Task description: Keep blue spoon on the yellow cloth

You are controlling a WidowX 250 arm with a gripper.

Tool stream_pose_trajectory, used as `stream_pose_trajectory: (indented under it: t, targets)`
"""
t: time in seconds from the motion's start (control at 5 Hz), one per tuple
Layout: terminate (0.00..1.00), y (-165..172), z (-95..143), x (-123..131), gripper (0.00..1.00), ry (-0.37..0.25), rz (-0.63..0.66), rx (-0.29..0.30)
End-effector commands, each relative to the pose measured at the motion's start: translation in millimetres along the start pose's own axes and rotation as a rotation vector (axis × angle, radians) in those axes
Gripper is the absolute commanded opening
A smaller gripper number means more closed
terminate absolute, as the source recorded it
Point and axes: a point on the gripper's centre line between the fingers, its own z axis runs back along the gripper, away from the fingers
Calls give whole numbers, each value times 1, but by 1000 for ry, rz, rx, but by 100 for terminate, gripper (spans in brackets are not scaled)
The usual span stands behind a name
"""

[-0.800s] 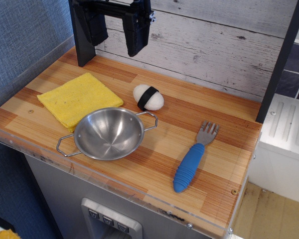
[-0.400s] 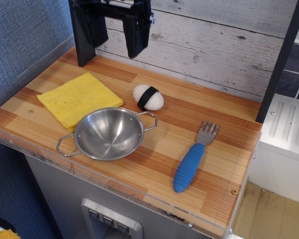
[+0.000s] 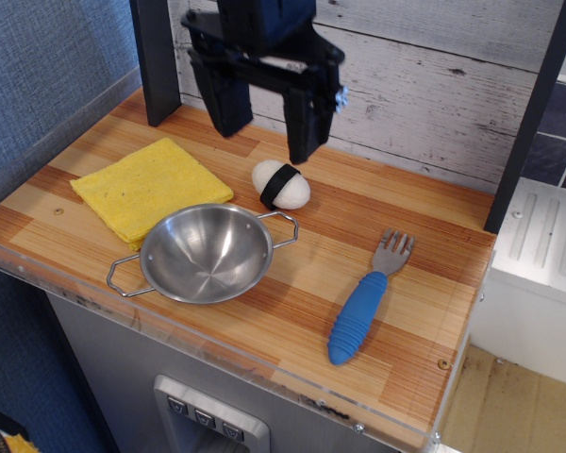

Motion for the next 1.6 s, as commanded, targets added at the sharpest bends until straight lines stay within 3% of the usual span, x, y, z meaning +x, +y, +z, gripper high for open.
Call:
stream_pose_trajectory:
  t: [0.0, 0.2, 0.4, 0.6, 1.0, 1.4]
  targets:
    - [0, -34, -24, -4, 100, -43, -49, 8]
    - [0, -45, -47, 1, 100, -9, -67, 0]
    - [0, -61, -69, 4, 100, 28, -49, 31]
    - [0, -81, -96, 6, 100, 23, 14, 14]
    - [0, -80, -114, 2, 100, 20, 100, 68]
    - [0, -59, -113, -1, 100, 26, 159, 140]
